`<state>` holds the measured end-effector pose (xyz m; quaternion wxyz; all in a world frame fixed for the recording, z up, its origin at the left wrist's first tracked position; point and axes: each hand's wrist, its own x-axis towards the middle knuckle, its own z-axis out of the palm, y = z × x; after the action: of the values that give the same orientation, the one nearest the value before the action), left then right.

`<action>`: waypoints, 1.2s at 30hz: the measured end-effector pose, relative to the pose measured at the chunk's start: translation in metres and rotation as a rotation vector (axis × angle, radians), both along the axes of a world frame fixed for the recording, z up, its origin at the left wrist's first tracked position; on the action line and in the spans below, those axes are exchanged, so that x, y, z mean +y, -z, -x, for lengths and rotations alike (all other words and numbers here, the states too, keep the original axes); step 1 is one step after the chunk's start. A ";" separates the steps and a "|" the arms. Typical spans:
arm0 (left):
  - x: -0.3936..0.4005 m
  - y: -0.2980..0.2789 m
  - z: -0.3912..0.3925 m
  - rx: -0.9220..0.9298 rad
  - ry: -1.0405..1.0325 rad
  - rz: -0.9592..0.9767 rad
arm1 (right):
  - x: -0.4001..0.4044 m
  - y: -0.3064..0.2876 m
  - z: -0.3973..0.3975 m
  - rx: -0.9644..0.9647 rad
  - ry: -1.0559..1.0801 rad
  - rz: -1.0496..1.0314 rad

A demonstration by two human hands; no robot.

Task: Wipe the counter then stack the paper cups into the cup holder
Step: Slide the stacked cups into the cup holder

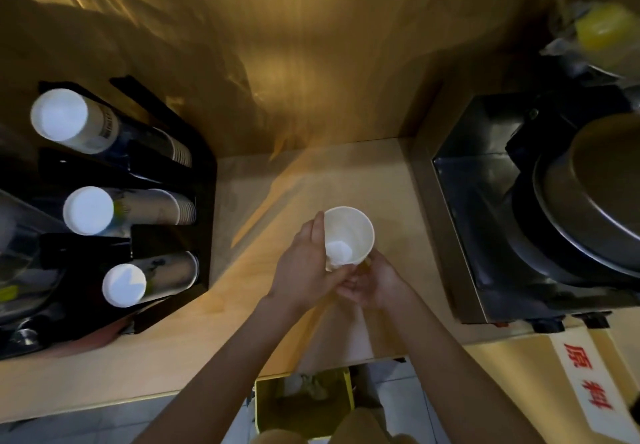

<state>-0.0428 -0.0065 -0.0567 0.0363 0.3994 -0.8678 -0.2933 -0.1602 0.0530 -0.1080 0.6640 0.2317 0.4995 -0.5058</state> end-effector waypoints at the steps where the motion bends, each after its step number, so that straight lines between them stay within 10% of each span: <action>1: 0.002 0.000 0.000 0.025 -0.022 -0.021 | -0.001 0.001 -0.001 -0.039 0.057 0.004; 12: -0.006 -0.009 -0.018 0.298 -0.253 -0.079 | -0.015 -0.037 -0.004 -0.047 0.158 0.108; 24: -0.007 -0.062 -0.091 0.690 -0.473 -0.464 | -0.039 -0.107 -0.035 0.616 -0.049 0.552; 36: -0.006 -0.089 -0.200 0.842 -0.707 -0.429 | -0.040 -0.147 -0.150 0.936 -0.174 0.857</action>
<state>0.1574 -0.0122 0.0321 0.3918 0.5122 -0.5140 -0.5656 -0.0102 0.0128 0.0394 0.4479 -0.3409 0.5071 -0.6527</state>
